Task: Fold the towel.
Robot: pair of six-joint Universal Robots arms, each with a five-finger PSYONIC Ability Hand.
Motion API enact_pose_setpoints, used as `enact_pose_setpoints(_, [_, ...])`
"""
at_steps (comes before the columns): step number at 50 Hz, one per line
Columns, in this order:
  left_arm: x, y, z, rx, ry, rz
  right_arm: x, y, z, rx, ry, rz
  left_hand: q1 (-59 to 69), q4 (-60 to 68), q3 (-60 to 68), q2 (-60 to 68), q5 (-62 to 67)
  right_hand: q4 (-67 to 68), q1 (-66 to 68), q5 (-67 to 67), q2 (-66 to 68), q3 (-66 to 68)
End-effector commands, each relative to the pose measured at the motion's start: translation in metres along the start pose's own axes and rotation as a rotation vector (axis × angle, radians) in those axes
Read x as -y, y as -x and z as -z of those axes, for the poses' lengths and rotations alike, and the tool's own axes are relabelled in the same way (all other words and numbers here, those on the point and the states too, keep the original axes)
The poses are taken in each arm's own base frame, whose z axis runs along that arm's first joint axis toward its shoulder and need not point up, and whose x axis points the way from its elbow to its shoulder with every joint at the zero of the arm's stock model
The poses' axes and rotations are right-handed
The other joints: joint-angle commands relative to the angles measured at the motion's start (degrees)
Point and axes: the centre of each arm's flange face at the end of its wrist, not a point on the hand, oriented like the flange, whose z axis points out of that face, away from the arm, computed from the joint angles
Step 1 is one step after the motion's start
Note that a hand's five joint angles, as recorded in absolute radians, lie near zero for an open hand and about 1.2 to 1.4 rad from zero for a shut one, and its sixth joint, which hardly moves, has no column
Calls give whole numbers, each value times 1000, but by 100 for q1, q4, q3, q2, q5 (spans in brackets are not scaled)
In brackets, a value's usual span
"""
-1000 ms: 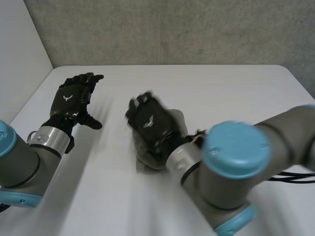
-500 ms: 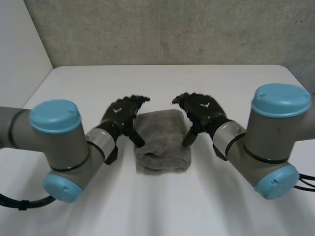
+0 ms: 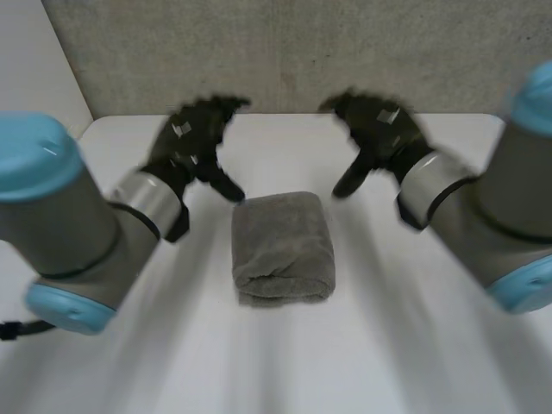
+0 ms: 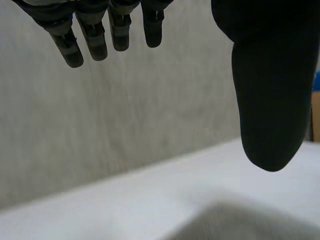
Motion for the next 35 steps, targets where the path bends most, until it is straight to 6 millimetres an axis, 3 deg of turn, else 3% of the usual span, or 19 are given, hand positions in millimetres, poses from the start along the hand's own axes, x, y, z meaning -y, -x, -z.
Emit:
enact_pose_setpoints(1, [78, -1, 30, 58, -96, -48, 70, -25, 36, -186, -98, 67, 27, 53, 49, 35, -157, -521, -334, -400, -410, -420])
enact_pose_setpoints(7, [98, 22, 44, 205, -27, -107, 79, -42, 46, -255, -29, 139, 27, 53, 49, 35, -157, -521, -334, -400, -410, -420])
enact_pose_setpoints(14, [103, 24, 46, 217, -10, -115, 87, -64, 47, -334, -45, 143, 27, 53, 49, 35, -157, -521, -334, -400, -410, -420])
enact_pose_setpoints(29, [100, 23, 46, 210, -1, -116, 82, -58, 44, -288, -45, 151, 27, 53, 49, 35, -157, -521, -334, -400, -410, -420])
enact_pose_setpoints(34, [97, 20, 47, 200, 6, -116, 62, -49, 35, -188, 11, 192, 27, 53, 49, 35, -157, -521, -334, -400, -410, -420])
enact_pose_setpoints(35, [97, 20, 47, 200, 6, -116, 47, -40, 29, -120, 51, 195, 27, 53, 49, 35, -157, -521, -334, -400, -410, -420])
